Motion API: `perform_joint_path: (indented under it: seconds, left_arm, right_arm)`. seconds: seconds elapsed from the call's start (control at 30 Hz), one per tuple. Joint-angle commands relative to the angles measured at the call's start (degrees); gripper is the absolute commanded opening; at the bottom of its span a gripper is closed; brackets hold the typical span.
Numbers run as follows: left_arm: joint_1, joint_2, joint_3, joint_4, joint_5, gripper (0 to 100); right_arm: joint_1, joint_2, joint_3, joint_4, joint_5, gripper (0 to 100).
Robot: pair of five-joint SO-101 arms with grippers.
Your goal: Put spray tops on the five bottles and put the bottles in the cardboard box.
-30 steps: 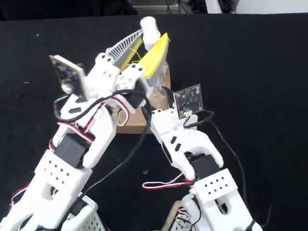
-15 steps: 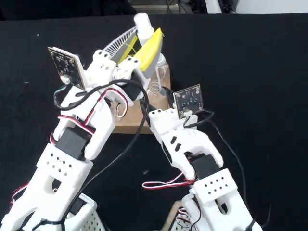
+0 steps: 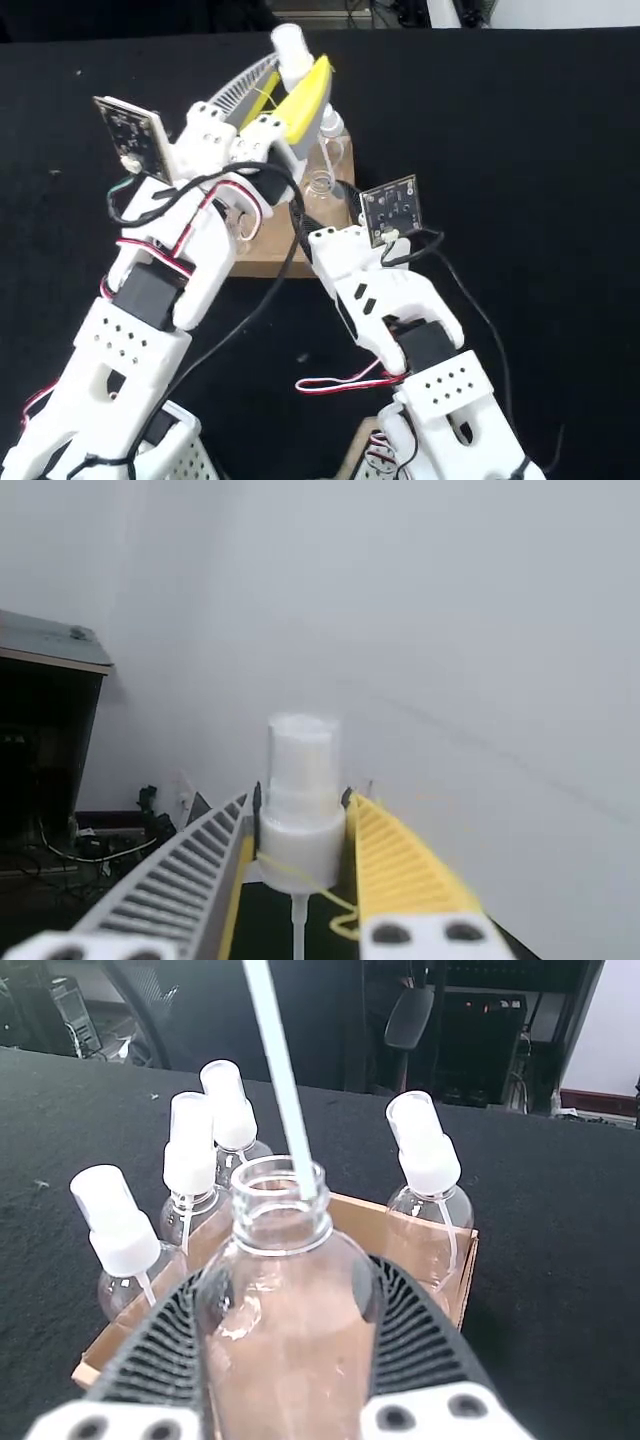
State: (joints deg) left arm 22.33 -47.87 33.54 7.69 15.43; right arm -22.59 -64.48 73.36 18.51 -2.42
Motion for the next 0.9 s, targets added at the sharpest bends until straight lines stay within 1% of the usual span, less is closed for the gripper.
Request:
perform_joint_path:
  seconds: [0.0, 0.47, 0.6, 0.87]
  left_arm:
    - [-2.3, -2.6, -4.1, -1.2, 0.8, 3]
    - [-2.0, -1.6, -3.7, -1.1, 0.8, 3]
    - [1.0, -1.6, -3.5, -1.0, 0.9, 3]
    - [1.2, -1.6, -2.4, -1.1, 0.8, 3]
  right_arm:
    - [-0.8, -2.0, -0.4, -1.8, 0.0, 1.1]
    - [-0.7, -2.0, -0.7, -1.8, 0.3, 1.1]
    - [-0.5, -2.0, -0.7, -1.8, 0.3, 1.1]
    - [-0.5, -2.0, -0.7, -1.8, 0.2, 1.1]
